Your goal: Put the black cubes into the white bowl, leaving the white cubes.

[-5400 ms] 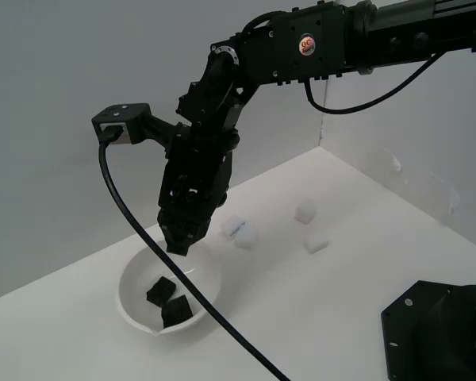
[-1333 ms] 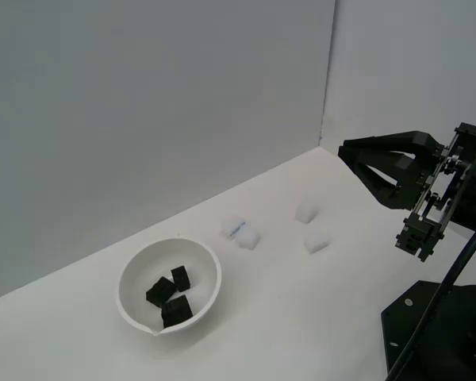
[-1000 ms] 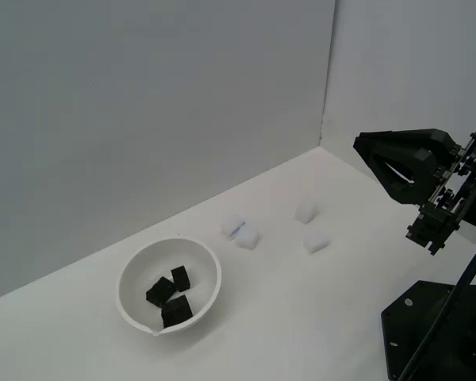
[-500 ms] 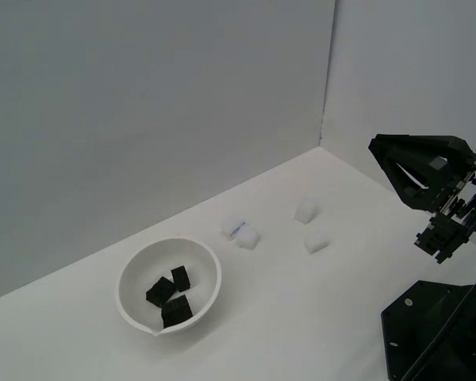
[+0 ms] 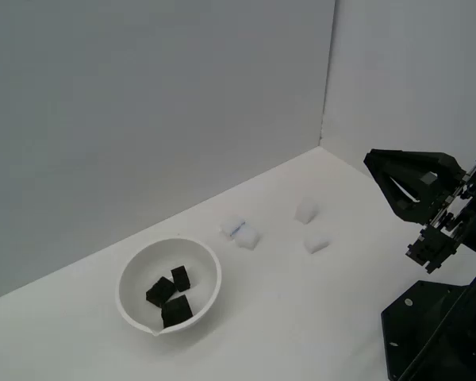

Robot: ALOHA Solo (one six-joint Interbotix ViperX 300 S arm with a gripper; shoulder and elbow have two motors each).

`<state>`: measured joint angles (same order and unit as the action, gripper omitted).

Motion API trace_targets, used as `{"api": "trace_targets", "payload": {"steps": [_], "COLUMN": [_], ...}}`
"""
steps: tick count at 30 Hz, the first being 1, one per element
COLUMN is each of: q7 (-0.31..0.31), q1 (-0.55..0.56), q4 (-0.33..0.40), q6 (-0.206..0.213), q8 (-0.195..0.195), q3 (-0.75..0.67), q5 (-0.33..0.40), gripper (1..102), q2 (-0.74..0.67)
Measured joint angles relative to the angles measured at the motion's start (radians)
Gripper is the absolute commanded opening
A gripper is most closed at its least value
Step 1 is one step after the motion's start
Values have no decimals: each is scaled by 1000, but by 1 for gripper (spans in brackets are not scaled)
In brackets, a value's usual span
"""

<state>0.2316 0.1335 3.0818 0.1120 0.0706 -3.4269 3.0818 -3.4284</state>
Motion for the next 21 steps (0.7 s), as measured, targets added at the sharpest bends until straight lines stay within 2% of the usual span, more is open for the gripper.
{"api": "trace_targets", "payload": {"steps": [5,21], "q7": [0,0], "q1": [-29,-44], "q4": [17,37], "q6": [-21,-23], "q8": [0,0], "q3": [-14,-17], "q5": [17,38], "gripper": [3,3], "q2": [-12,-14]}}
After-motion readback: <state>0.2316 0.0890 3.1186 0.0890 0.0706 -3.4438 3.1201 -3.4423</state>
